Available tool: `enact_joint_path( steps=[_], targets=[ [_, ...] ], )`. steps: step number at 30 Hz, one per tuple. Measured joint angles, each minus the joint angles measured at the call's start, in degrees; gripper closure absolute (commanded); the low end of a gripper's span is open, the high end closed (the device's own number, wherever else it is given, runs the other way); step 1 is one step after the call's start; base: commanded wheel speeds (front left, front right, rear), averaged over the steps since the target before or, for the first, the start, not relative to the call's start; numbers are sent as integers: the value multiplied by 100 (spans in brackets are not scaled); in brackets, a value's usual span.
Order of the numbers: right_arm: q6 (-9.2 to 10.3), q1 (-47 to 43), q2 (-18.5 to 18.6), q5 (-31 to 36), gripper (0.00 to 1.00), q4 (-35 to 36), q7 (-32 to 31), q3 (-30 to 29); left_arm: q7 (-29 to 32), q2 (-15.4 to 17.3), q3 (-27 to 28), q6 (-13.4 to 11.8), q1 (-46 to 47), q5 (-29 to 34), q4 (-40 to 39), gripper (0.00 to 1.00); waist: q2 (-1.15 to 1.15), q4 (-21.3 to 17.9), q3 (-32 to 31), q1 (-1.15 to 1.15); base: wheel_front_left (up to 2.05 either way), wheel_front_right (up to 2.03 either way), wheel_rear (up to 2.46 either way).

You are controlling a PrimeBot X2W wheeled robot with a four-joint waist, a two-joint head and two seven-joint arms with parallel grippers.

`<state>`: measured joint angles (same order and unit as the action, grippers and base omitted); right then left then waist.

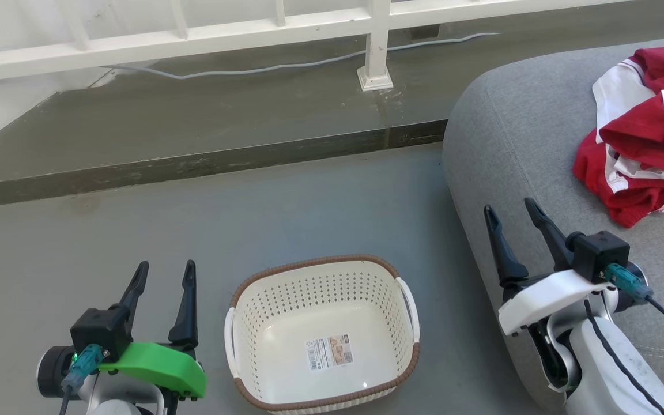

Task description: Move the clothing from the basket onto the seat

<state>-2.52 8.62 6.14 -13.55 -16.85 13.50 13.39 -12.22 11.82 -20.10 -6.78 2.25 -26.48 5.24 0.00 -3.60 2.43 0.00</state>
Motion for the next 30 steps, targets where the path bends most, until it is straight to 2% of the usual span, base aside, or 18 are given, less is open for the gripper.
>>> enact_joint_path(
  steps=[30],
  targets=[
    [140, -333, 96, 0, 0, 682, -341, 22, 118, -230, 326, -31, -147, 359, -33, 0, 0, 42, 62, 0, 0, 0, 0]
  ],
)
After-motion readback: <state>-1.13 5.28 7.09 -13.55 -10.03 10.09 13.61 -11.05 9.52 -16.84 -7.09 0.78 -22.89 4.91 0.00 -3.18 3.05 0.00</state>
